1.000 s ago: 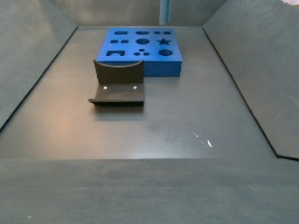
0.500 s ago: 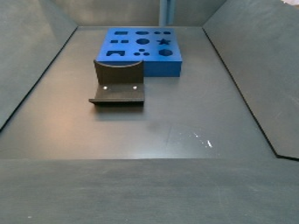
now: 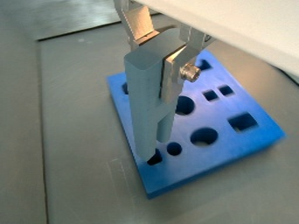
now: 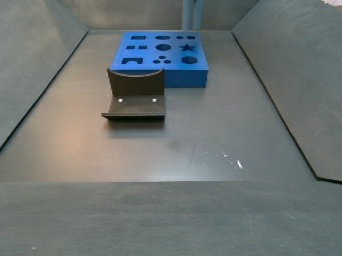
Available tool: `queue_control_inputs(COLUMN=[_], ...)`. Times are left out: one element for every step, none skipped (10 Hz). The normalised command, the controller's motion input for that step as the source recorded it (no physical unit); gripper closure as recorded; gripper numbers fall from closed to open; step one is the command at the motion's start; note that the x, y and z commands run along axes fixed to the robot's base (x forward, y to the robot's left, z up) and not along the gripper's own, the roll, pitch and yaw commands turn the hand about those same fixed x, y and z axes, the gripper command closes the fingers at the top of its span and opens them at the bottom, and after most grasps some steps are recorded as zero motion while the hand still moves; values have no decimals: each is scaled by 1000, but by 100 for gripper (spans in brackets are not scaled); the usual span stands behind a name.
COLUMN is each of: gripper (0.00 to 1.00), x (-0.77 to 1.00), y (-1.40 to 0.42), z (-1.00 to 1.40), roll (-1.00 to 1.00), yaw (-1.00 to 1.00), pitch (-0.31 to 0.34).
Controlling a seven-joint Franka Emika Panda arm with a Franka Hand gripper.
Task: Insert the square-circle object.
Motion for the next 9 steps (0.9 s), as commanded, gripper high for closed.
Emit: queue_control_inputs(gripper=[100, 100, 100, 100, 100, 100, 100, 100, 100], x=[106, 109, 86, 131, 283, 217, 37, 0, -100], y=[-171, -140, -123, -26, 0, 0, 0, 0, 0], z=[-146, -280, -380, -289, -220, -197, -246, -280, -517], roll=[21, 69, 97, 106, 147, 146, 91, 53, -56], yaw=[-897, -897, -903, -800, -609, -151, -20, 0, 0], pitch=[0, 0, 0, 23, 93, 101, 44, 0, 0])
